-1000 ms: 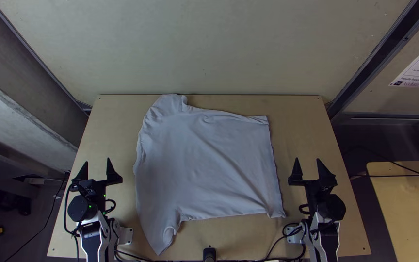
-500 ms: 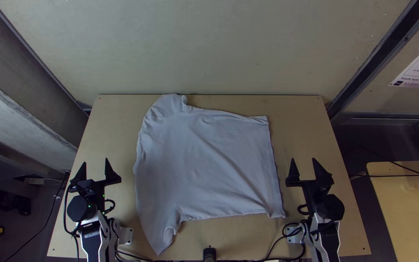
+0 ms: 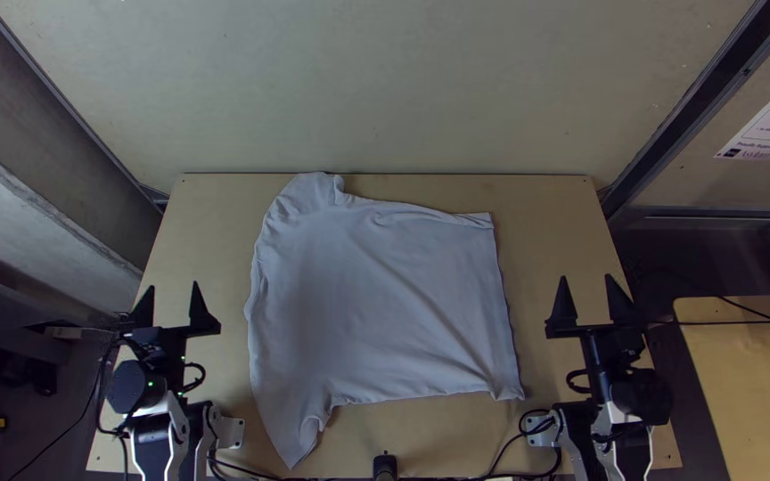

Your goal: Fold the t-shirt

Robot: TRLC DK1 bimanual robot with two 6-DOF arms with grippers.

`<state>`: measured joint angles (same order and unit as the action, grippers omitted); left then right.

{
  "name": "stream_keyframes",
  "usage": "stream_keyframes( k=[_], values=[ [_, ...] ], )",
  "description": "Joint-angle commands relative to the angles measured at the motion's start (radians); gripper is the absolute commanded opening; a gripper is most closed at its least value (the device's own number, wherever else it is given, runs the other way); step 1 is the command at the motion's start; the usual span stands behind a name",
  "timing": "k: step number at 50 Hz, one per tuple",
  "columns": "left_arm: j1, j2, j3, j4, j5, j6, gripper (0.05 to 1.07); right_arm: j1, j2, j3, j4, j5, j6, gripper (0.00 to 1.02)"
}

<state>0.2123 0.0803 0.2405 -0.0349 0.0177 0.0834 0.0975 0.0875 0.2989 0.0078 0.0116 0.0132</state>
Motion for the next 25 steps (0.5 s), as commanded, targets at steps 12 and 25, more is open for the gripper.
stream_keyframes(
  k=[12,25],
  values=[
    [-0.05,0.34,0.296,0.096,0.008,0.003,1.03,0.027,0.278,0.258,0.043,0.01,-0.027,0.99],
    [-0.079,0.65,0.622,0.027,0.002,-0.001,1.03,0.031,0.518,0.488,0.024,0.013,-0.021,0.99]
  ],
)
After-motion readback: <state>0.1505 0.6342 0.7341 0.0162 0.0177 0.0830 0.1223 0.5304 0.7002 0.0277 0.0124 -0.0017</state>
